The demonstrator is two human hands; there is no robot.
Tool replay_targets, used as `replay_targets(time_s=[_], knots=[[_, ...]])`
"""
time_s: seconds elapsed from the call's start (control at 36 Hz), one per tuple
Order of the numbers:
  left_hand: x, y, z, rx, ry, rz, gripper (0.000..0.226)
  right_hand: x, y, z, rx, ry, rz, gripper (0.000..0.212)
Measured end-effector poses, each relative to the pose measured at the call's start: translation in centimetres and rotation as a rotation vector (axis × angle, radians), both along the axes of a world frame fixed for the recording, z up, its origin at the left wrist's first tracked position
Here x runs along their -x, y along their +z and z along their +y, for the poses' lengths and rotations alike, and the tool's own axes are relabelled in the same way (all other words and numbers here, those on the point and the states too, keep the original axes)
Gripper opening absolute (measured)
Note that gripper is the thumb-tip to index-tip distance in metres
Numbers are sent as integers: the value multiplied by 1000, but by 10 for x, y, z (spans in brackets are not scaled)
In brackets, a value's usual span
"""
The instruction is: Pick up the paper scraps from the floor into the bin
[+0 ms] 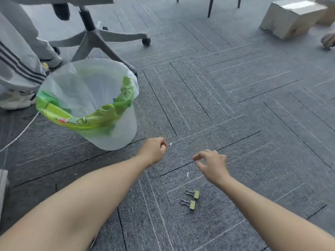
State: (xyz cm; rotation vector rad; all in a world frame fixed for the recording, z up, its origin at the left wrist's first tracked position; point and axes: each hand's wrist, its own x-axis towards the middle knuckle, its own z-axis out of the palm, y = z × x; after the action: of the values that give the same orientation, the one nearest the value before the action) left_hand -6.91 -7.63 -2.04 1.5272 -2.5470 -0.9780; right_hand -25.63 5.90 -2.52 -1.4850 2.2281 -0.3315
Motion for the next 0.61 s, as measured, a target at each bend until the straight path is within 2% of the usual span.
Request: replay_targets(time_s=[0.17, 0.36, 0.44, 0.61], knots=[[15, -36, -10, 18, 12, -16, 14, -9, -41, 18, -135, 2, 8, 20], [30, -60, -27, 43, 139, 80, 8, -19, -58, 20, -108, -108, -56, 29], [33, -64, -31, 43, 177, 92, 3, -21, -62, 20, -89, -124, -22, 27], [33, -68, -33, 44, 144, 118, 8, -22, -67, 22, -31, -149, -24, 22]])
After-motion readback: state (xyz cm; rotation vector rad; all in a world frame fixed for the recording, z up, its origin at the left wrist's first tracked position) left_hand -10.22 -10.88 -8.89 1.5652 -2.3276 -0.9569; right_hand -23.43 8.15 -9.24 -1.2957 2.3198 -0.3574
